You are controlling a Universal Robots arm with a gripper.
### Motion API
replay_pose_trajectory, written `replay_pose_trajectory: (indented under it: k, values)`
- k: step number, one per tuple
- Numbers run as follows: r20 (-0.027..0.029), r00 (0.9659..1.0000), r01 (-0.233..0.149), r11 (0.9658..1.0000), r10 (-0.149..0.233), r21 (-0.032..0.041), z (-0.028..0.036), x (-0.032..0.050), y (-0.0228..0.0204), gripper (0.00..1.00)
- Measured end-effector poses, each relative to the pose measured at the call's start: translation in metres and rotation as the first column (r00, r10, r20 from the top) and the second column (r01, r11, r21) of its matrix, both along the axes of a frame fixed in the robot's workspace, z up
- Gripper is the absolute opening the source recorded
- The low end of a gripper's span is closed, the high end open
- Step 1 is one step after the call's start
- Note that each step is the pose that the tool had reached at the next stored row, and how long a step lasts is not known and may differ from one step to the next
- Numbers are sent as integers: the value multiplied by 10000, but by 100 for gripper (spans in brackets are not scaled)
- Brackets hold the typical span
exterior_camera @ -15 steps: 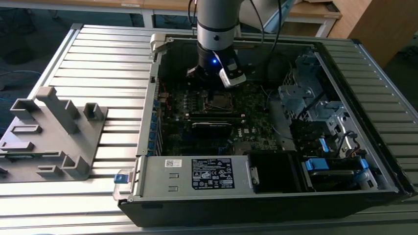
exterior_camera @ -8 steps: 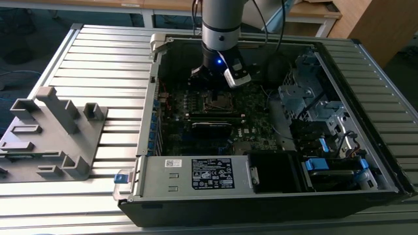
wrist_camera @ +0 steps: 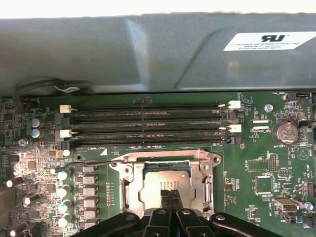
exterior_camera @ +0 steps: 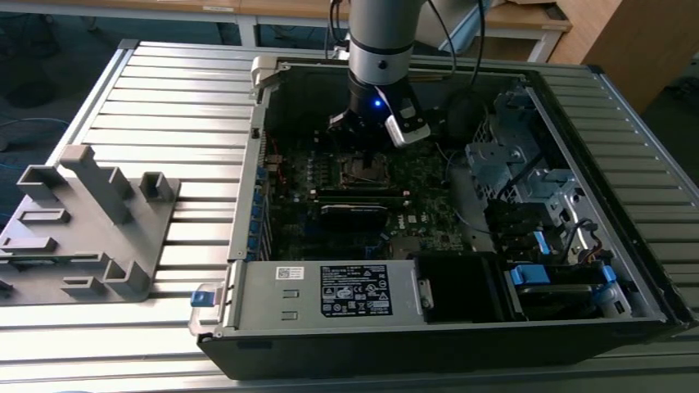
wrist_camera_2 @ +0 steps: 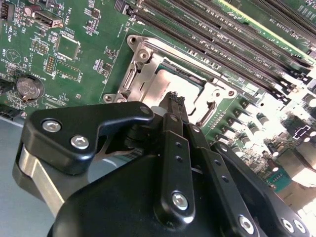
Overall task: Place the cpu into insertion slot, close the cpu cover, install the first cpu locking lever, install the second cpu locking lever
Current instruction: 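Close the cpu cover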
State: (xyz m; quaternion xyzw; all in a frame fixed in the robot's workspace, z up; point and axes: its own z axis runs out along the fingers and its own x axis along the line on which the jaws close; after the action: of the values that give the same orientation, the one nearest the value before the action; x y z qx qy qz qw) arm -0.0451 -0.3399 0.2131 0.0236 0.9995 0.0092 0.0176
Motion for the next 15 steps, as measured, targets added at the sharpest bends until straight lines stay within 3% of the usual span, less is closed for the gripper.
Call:
replay_pose_trajectory:
  k: [15]
  values:
    - [0, 10000, 0, 10000, 0, 0, 20, 1, 0, 11]
